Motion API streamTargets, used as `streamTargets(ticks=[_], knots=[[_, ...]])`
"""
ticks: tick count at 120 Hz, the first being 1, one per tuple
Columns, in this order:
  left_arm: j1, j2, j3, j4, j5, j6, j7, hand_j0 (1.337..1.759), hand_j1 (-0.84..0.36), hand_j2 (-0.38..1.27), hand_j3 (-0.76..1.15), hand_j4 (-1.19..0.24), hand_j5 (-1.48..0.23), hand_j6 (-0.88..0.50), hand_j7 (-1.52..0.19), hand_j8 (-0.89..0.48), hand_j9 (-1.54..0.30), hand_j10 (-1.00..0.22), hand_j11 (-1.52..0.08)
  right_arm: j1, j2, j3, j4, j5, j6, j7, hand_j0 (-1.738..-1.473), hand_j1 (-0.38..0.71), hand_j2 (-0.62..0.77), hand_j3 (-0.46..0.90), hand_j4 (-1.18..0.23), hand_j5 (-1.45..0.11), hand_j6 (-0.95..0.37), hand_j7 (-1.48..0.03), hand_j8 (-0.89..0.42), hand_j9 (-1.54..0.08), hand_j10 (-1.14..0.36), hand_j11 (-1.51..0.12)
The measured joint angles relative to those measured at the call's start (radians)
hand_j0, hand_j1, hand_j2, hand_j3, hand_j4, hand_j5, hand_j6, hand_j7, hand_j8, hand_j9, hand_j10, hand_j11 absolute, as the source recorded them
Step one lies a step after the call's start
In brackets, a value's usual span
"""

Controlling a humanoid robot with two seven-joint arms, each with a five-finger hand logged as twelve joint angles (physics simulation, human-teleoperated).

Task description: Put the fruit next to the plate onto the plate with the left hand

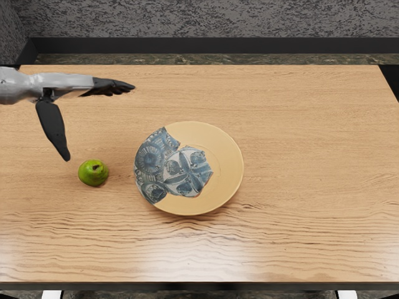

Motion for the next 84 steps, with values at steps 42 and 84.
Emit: streamTargets(ticks=[42, 84], knots=[[0.015, -0.005, 0.015, 0.007, -0.175, 0.0, 0.006, 1.658, 0.33, 0.01, 0.0, -0.02, -0.02, -0.03, -0.02, -0.03, -0.02, -0.02, -0.02, 0.002, 0.0, 0.003, 0.0, 0.0, 0.0, -0.001, -1.658, -0.35, 0.0, 0.0, 0.0, 0.0, 0.0, 0.0, 0.0, 0.0, 0.0, 0.0], [0.069, -0.113, 0.025, -0.045, -0.055, 0.177, 0.435, 1.658, 0.33, 0.01, 0.0, -0.02, -0.02, -0.02, -0.02, -0.02, -0.02, -0.02, -0.02, 0.003, 0.0, 0.001, 0.0, 0.0, 0.0, -0.001, -1.658, -0.35, 0.0, 0.0, 0.0, 0.0, 0.0, 0.0, 0.0, 0.0, 0.0, 0.0]])
